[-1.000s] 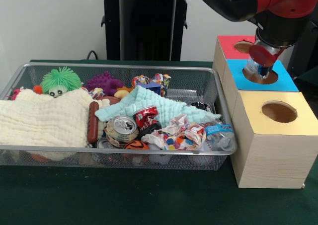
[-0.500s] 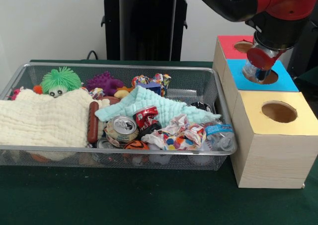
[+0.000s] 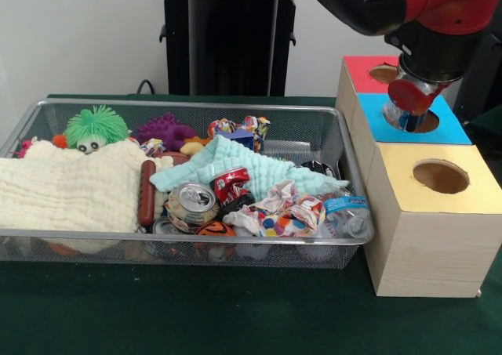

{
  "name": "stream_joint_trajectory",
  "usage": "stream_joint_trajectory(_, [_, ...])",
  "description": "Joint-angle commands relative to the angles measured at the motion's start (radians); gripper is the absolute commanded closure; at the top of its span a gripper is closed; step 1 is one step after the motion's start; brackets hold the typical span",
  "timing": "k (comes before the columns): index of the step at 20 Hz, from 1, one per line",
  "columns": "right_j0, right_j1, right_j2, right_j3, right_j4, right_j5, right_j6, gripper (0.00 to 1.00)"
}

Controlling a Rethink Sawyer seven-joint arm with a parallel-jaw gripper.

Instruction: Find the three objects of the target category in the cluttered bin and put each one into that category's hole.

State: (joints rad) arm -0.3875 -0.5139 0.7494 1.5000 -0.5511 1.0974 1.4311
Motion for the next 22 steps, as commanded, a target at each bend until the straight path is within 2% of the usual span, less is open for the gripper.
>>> stream_joint_trajectory(1, [-0.014,0.019,-0.068,-0.008,-0.060,-0.042,-0.045,0.00])
stream_joint_trajectory(10, [-0.013,0.016,-0.066,-0.006,-0.056,-0.046,-0.044,0.00])
stream_joint_trajectory(16, [-0.017,0.002,-0.049,-0.005,-0.014,0.001,-0.044,0.00])
stream_joint_trajectory(22, [-0.007,-0.020,-0.055,-0.015,-0.011,0.063,-0.057,0.00])
